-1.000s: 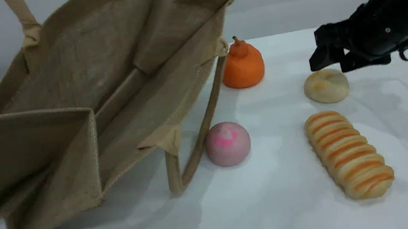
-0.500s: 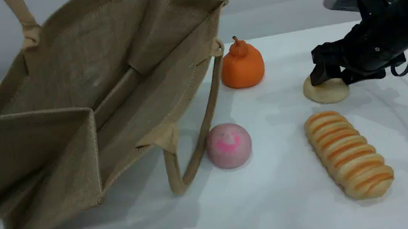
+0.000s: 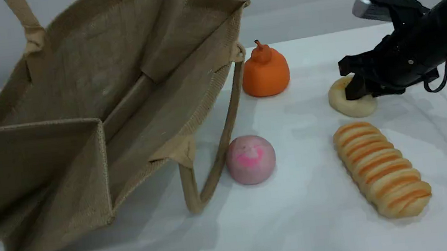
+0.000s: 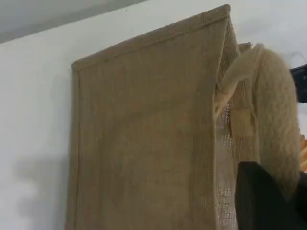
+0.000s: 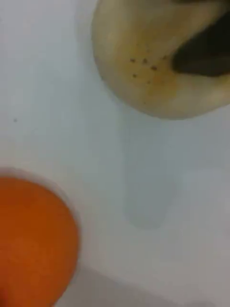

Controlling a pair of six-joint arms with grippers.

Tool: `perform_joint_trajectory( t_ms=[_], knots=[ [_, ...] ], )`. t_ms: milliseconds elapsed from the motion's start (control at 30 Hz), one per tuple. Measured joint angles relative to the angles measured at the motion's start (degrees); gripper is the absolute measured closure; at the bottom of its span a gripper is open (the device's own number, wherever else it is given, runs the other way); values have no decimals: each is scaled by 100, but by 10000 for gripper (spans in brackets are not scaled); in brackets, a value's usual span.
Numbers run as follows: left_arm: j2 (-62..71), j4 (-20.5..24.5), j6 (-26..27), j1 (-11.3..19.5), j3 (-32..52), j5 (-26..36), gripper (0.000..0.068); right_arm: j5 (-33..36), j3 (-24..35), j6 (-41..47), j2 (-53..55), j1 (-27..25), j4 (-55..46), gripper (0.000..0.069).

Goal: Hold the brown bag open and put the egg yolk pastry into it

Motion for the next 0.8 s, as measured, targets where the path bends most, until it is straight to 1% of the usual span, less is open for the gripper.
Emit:
perform_joint_trajectory(
  t_ms=[200, 300, 400, 533, 667, 733, 800],
  knots=[
    [0, 0, 0, 0, 0, 5, 601, 118, 285, 6, -606, 5, -255, 650],
    [0, 0, -2, 0, 0, 5, 601, 82, 516, 73, -1121, -5, -726, 650],
    [6, 0, -2, 0, 0, 5, 601, 410, 768, 480, -1694, -5, -1143, 652],
    [6, 0, -2, 0, 0, 5, 601, 1155, 922, 989, -2421, 31, -1353, 653],
    [6, 0, -2, 0, 0, 5, 601, 1913, 917, 1168, -2856, 417, -1183, 653],
    [6, 0, -2, 0, 0, 5, 601, 1991, 917, 1152, -2876, 698, -1007, 653],
    [6, 0, -2, 0, 0, 5, 601, 1868, 912, 1152, -2871, 1049, -851, 653]
  ],
)
